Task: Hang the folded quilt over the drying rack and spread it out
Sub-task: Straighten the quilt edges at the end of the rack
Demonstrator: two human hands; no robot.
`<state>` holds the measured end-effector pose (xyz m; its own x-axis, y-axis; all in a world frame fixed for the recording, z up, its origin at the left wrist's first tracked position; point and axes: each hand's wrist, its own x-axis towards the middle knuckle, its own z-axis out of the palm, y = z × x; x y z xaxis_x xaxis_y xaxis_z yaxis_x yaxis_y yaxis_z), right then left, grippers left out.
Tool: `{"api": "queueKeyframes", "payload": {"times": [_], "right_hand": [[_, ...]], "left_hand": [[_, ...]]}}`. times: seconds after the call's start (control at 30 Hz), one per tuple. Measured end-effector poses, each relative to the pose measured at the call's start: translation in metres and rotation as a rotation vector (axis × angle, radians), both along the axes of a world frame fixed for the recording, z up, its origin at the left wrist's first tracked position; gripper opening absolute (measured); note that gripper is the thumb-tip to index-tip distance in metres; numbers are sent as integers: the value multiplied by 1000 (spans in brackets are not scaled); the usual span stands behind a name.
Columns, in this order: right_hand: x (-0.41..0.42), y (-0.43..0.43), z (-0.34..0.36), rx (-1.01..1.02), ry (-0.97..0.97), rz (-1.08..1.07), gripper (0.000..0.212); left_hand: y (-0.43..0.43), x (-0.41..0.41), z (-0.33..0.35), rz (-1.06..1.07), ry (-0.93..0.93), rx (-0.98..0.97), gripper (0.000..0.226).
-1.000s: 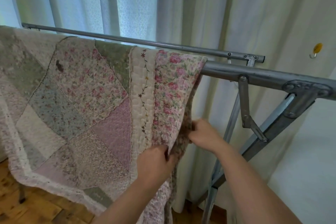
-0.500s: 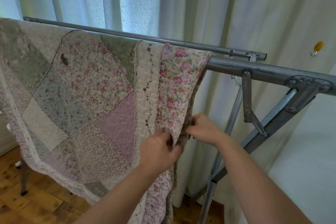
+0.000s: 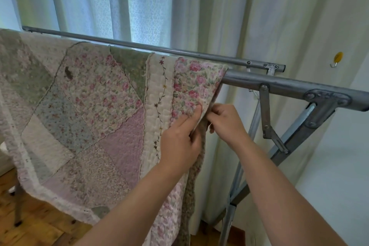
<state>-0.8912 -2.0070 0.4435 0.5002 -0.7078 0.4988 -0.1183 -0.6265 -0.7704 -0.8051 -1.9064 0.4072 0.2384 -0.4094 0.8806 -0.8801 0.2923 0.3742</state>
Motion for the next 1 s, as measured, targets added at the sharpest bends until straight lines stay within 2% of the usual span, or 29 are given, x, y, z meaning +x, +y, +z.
{"api": "queueKeyframes", "payload": {"times": [0.1, 0.17, 0.23, 0.33, 0.53, 0.67, 0.8, 0.93, 1.0], "right_hand": [[-4, 2, -1, 134, -55, 172, 23], [-3, -1, 3, 206, -50, 258, 31], [0, -1, 6, 227, -49, 263, 37], [4, -2, 4, 225, -85, 248, 30], [7, -6, 1, 320, -129, 302, 47], [5, -10, -4, 386, -195, 283, 41], [7, -9, -8, 420, -266, 292, 44], [8, -3, -11, 443, -373, 428, 26], [11, -1, -13, 347, -342, 323, 17]], "left_hand": [[3, 3, 1, -87, 63, 46, 45], [7, 1, 1, -110, 85, 37, 47], [10, -3, 2, -101, 79, -7, 45], [14, -9, 2, -91, 20, -62, 42], [0, -6, 1, -81, -39, 93, 52], [-2, -3, -4, -147, -24, 134, 54], [-5, 9, -3, -120, -64, 174, 49], [-9, 25, 1, 17, -145, 146, 47], [-12, 30, 3, 17, -193, 138, 47]]}}
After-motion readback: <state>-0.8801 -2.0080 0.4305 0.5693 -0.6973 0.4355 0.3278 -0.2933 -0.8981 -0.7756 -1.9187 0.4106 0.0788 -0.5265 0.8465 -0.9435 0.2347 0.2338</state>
